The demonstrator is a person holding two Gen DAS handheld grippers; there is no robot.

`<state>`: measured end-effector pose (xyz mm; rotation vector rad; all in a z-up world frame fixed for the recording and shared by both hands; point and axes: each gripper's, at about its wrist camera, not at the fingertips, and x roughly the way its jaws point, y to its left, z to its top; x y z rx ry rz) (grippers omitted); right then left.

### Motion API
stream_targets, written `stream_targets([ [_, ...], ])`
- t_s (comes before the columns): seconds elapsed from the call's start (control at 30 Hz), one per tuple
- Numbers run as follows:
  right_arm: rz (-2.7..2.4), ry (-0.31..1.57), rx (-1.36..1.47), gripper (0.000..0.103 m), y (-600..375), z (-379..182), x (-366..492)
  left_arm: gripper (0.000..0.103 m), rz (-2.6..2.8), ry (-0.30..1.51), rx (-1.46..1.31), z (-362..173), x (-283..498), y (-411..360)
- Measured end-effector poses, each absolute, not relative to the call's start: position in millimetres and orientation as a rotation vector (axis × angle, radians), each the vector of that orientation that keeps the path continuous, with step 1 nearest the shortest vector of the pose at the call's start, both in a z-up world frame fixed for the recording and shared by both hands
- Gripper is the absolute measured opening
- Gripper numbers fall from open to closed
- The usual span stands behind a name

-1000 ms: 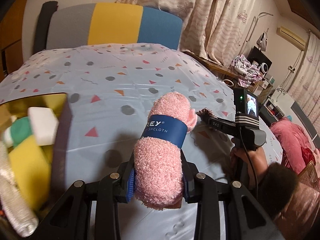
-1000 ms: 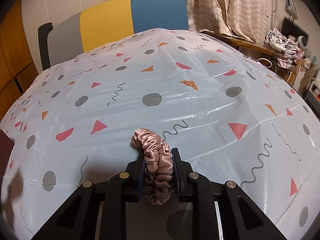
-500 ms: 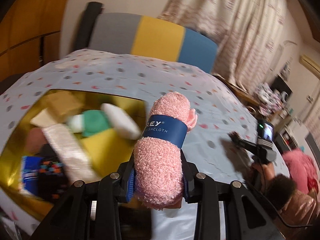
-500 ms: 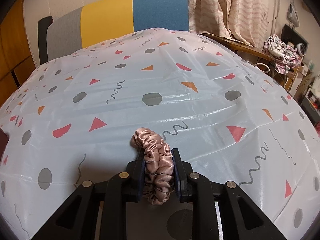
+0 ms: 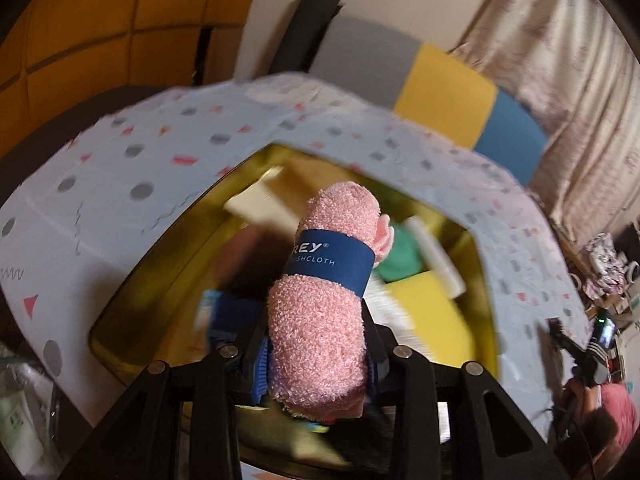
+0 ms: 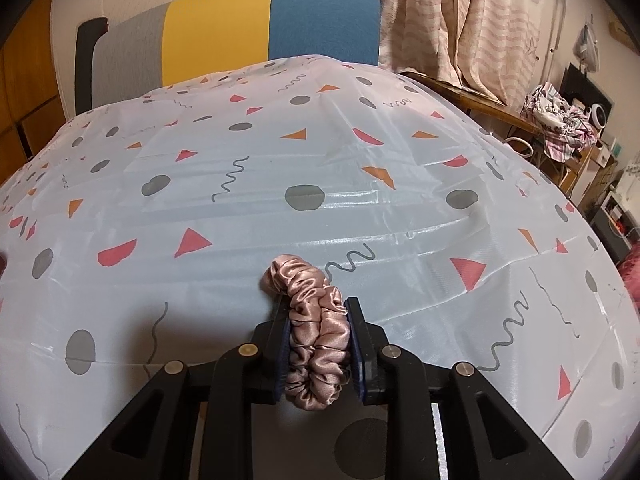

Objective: Organize rigid objects
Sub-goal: 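Carry the pink towel to the gold tray and release it with the left tool, then carry the brown scrunchie over the gold tray and release it with the right tool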

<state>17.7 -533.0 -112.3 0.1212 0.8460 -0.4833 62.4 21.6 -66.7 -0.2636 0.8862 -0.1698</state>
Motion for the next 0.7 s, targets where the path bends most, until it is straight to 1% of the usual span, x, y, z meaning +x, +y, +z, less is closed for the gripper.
stream_targets([
  [0.07, -0.487, 0.846, 0.113, 0.025, -532, -112, 18, 0.038, -0.157, 0.947, -0.279, -78, 70, 28],
  [0.1, -0.489, 0.844, 0.11, 0.025, -531, -112, 18, 0.043, -0.152, 0.958, -0.278, -81, 70, 29],
  [0.13, -0.491, 0.841, 0.107, 0.025, -530, -111, 17, 0.045, -0.146, 0.951, -0.276, -81, 66, 29],
  [0.2, -0.496, 0.829, 0.103, 0.025, -529, -109, 16, 0.058, -0.145, 0.919, -0.263, -78, 57, 28],
  [0.27, -0.502, 0.807, 0.098, 0.025, -528, -106, 13, 0.066, -0.166, 0.886, -0.25, -73, 48, 29],
  [0.5, -0.457, 0.783, 0.135, 0.025, -520, -90, 1, 0.067, -0.193, 0.783, -0.235, -50, 26, 36],
  [0.7, -0.321, 0.76, 0.179, 0.025, -479, -67, -8, 0.067, -0.213, 0.767, -0.259, -46, 23, 39],
])
